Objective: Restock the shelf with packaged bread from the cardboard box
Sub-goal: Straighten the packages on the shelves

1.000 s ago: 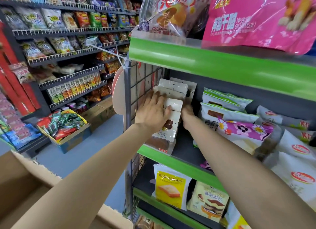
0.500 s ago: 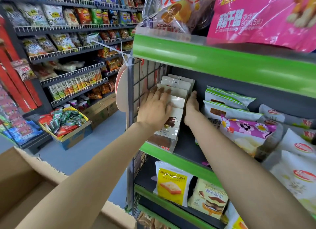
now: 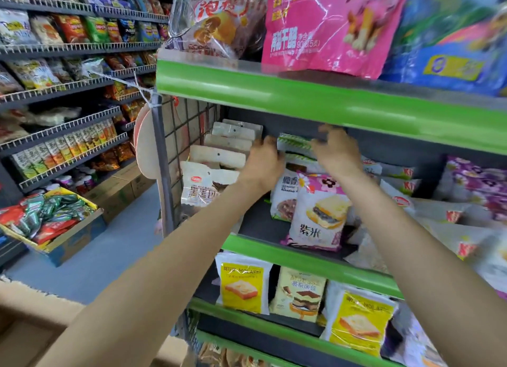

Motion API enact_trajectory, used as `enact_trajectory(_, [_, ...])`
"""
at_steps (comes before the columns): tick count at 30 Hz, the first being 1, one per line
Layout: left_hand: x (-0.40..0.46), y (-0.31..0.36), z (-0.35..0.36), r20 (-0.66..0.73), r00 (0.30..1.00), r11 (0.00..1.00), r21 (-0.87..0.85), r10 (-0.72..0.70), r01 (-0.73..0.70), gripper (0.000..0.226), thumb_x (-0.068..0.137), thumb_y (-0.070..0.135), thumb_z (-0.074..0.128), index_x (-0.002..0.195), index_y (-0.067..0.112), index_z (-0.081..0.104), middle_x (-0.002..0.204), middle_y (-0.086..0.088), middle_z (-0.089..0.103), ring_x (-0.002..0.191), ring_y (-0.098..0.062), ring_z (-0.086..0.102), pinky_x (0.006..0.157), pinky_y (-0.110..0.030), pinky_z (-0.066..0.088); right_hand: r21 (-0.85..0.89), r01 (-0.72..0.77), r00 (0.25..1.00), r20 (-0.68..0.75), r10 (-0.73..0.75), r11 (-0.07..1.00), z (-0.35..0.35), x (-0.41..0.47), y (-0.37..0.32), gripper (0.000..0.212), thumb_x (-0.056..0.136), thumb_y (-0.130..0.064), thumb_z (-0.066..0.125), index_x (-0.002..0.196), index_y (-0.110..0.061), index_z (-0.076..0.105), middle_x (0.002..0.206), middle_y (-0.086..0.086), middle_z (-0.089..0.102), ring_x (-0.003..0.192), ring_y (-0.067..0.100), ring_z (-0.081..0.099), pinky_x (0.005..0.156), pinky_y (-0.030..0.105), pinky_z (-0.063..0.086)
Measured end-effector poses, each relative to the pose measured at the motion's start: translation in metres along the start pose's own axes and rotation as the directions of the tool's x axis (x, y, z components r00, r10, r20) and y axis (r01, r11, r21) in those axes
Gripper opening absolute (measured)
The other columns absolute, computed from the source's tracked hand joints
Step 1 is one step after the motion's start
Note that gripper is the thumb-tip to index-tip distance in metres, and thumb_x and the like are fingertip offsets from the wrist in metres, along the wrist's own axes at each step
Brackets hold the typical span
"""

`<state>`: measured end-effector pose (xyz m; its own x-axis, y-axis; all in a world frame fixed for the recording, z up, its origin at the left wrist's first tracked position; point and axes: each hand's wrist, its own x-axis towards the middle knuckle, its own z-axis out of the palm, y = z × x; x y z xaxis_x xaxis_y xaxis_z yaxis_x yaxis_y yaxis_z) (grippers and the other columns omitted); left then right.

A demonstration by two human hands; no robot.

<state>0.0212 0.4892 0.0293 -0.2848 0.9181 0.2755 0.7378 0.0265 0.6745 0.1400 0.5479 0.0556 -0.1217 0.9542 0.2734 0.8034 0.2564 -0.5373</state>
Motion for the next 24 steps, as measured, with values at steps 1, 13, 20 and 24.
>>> enact_trajectory(1, [0.001,0.004,0.005,0.064,0.995,0.996,-0.027,-0.081,0.083,0.036,0.098,0.01,0.037,0.131,-0.004,0.041,0.131,-0.025,0.048,0.124,-0.038,0.044,0.095,-0.038,0.037,-0.099,-0.086,0.994,0.064,0.093,0.991,-0.004,0.001,0.011,0.047,0.096,-0.032,0.045,0.139,-0.013,0.04,0.144,0.018,0.04,0.131,0.036,0.039,0.106,0.04,0.035])
enact_trajectory(13, [-0.012,0.012,0.026,0.143,0.971,0.947,-0.233,-0.193,0.222,0.066,0.096,0.029,0.04,0.152,0.016,0.007,0.153,-0.019,0.018,0.138,-0.035,0.028,0.107,-0.037,0.027,0.147,-0.131,0.972,-0.176,0.157,0.98,0.027,-0.017,0.021,0.044,0.1,-0.022,0.032,0.141,-0.008,0.027,0.142,0.024,0.021,0.13,0.039,0.03,0.099,0.039,0.034])
enact_trajectory(20, [-0.024,-0.006,0.025,0.253,0.947,0.916,0.295,0.199,-0.271,0.073,0.075,0.051,0.068,0.138,0.025,0.043,0.146,-0.001,0.037,0.136,-0.024,0.028,0.11,-0.04,0.027,-0.115,-0.034,0.993,-0.113,0.021,0.993,0.02,-0.005,0.041,0.034,0.097,-0.025,0.039,0.129,-0.017,0.047,0.136,0.014,0.041,0.129,0.034,0.035,0.106,0.049,0.027])
enact_trajectory(24, [-0.024,-0.001,0.027,0.223,0.95,0.97,0.053,0.219,-0.236,0.057,0.077,0.025,0.076,0.128,0.01,0.054,0.121,-0.01,0.058,0.107,-0.02,0.052,0.082,-0.016,0.035,-0.003,-0.1,0.995,0.013,0.1,0.995,0.022,-0.004,0.051,0.039,0.099,-0.033,0.033,0.131,-0.014,0.043,0.138,0.021,0.039,0.13,0.037,0.035,0.103,0.044,0.034])
